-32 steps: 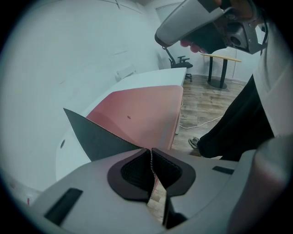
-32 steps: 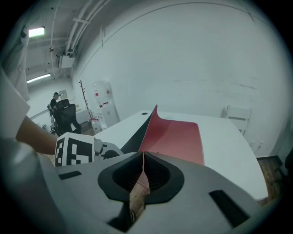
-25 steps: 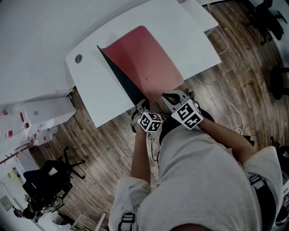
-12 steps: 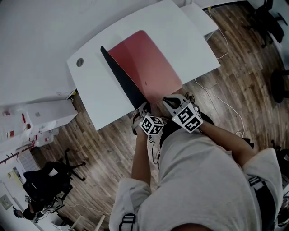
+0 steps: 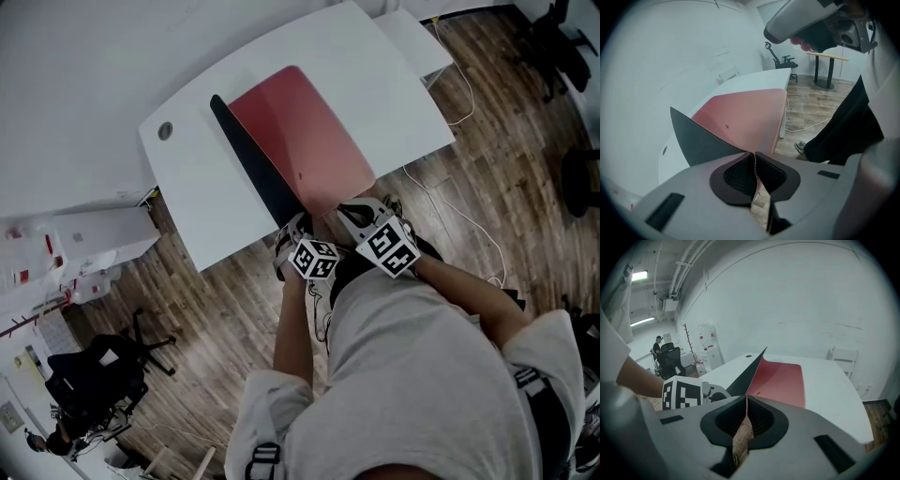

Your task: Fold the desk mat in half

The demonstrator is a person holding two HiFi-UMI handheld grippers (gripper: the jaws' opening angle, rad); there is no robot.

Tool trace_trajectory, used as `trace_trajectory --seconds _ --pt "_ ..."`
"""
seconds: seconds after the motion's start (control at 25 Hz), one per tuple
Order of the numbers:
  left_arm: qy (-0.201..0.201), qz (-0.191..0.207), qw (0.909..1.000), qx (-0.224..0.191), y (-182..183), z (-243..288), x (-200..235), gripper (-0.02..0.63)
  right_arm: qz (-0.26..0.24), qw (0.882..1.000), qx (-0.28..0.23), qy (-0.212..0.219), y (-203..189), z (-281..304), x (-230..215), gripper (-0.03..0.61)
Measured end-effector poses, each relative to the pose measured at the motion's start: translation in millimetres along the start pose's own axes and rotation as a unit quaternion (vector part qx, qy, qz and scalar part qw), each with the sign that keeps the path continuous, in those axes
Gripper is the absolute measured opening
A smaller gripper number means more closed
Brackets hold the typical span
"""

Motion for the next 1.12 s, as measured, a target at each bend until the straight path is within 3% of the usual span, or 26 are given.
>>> trace_trajectory --seconds 1.12 --pt "-0.014 -0.007 0.9999 -0.002 10.1 1.2 -4.3 0.043 0.014 1.0 -0.001 -0.007 -7.2 -10.0 -11.6 0.041"
Point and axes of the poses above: the fingertips, and each gripper's own axes: z forward along the fingers, x to its left, y out of its top, the point moved 7 cm from there along -z, backward along the fingers, and after that the axes turned 8 degrees about y, right-handed, at the moved point
